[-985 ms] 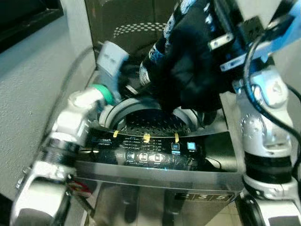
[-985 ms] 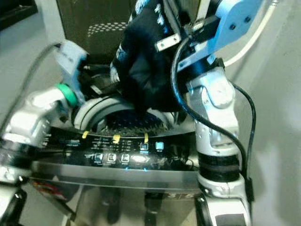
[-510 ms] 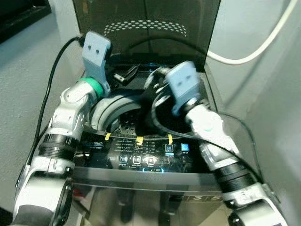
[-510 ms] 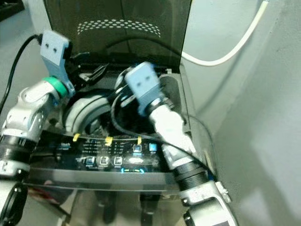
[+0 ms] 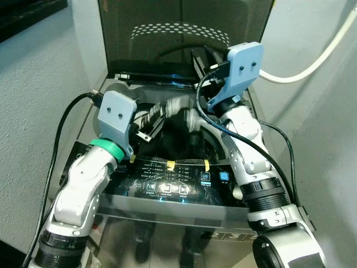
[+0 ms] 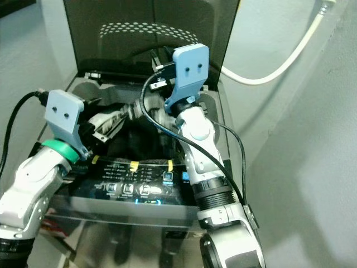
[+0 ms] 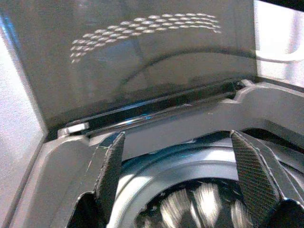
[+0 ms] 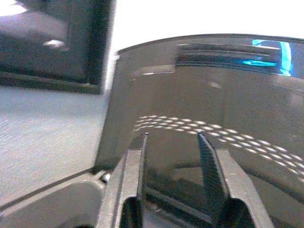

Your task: Clothes washing

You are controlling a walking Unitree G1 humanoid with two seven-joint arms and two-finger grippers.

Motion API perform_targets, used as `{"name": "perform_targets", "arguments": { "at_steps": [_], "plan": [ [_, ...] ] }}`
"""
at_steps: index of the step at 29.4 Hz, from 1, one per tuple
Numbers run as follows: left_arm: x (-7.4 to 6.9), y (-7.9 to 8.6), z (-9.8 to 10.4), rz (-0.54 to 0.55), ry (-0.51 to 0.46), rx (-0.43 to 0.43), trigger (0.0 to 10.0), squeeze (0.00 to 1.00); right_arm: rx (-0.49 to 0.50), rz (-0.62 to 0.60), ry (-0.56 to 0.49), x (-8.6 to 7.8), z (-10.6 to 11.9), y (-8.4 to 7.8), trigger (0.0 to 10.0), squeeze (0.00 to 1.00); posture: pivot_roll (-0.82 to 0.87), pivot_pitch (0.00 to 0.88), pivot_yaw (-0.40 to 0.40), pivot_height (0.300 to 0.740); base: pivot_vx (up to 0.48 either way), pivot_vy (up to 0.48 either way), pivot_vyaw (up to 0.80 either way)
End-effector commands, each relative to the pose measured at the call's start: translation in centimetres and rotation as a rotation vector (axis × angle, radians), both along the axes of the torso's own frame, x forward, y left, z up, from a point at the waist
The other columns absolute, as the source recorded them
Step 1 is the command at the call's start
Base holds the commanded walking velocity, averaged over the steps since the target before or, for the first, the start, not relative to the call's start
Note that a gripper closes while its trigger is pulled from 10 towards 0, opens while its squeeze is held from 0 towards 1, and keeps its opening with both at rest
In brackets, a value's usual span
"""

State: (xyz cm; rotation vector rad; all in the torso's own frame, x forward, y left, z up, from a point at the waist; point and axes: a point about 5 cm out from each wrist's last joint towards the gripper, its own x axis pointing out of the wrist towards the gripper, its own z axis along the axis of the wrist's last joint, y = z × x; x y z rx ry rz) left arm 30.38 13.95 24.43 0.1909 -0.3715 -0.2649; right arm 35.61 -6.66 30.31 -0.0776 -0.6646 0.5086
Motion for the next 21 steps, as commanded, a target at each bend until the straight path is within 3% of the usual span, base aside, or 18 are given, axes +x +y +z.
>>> {"name": "perform_targets", "arguments": {
  "at_steps": [1,3,4,6,11,12,13,15,16,18,19,20,21],
  "plan": [
    [-0.4,0.7,0.0,0.075,-0.018,-0.001,10.0,0.0,-0.177,0.122,0.005,-0.4,-0.9,0.8,10.0,1.0,0.16,0.0,-0.058,0.74,0.0,0.0,0.0],
    [-0.6,0.9,0.2,0.103,-0.026,0.008,10.0,0.0,-0.393,0.237,0.022,-1.2,-2.8,1.2,10.0,1.0,0.16,0.0,-0.063,0.74,0.0,0.0,0.0],
    [-0.6,1.1,0.4,0.111,-0.034,0.005,10.0,0.0,-0.502,0.277,0.04,-1.7,-4.0,0.7,10.0,0.0,0.17,0.0,-0.068,0.74,0.0,0.0,0.0],
    [-0.6,1.5,1.1,0.122,-0.042,-0.002,10.0,0.0,-0.659,0.331,0.078,-2.7,-5.7,-1.0,10.0,0.0,0.17,0.0,-0.065,0.74,0.0,0.0,0.0],
    [-0.6,1.7,1.3,0.13,-0.048,0.003,10.0,0.0,-0.637,0.318,0.081,-2.8,-5.5,-1.9,10.0,0.0,0.17,0.0,-0.068,0.74,0.0,0.0,0.0],
    [-0.5,1.8,1.8,0.143,-0.067,0.005,10.0,0.0,-0.518,0.265,0.069,-2.7,-4.1,-3.3,10.0,0.0,0.17,0.0,-0.071,0.74,0.0,0.0,0.0],
    [-0.5,1.8,1.8,0.143,-0.067,0.005,10.0,0.0,-0.518,0.265,0.069,-2.7,-4.1,-3.3,10.0,0.0,0.17,0.0,-0.071,0.74,0.0,0.0,0.0],
    [0.0,2.1,3.7,0.157,-0.125,-0.014,10.0,0.0,-0.087,0.062,-0.024,-2.8,0.6,-7.7,10.0,0.0,0.17,0.0,-0.044,0.74,0.0,0.0,0.0],
    [0.1,2.1,4.4,0.156,-0.144,-0.023,10.0,0.0,0.053,0.008,-0.05,-3.2,1.8,-9.2,10.0,0.0,0.17,0.0,-0.039,0.74,0.0,0.0,0.0],
    [0.4,1.6,5.3,0.129,-0.165,-0.024,10.0,0.0,0.215,0.022,-0.066,-4.5,2.4,-10.6,10.0,0.0,0.16,0.0,-0.02,0.74,0.0,0.0,0.0],
    [0.4,1.6,5.3,0.129,-0.165,-0.024,10.0,0.0,0.215,0.022,-0.066,-4.5,2.4,-10.6,10.0,0.0,0.16,0.0,-0.02,0.74,0.0,0.0,0.0],
    [0.5,1.2,5.5,0.119,-0.17,-0.018,10.0,0.0,0.252,0.057,-0.061,-5.1,2.3,-10.8,10.0,0.0,0.16,0.0,-0.02,0.74,0.0,0.0,0.0],
    [0.6,0.9,5.8,0.101,-0.175,-0.016,10.0,0.0,0.31,0.167,-0.042,-6.1,2.0,-10.8,10.0,0.0,0.16,0.0,-0.008,0.74,0.0,0.0,0.0]
  ]
}}
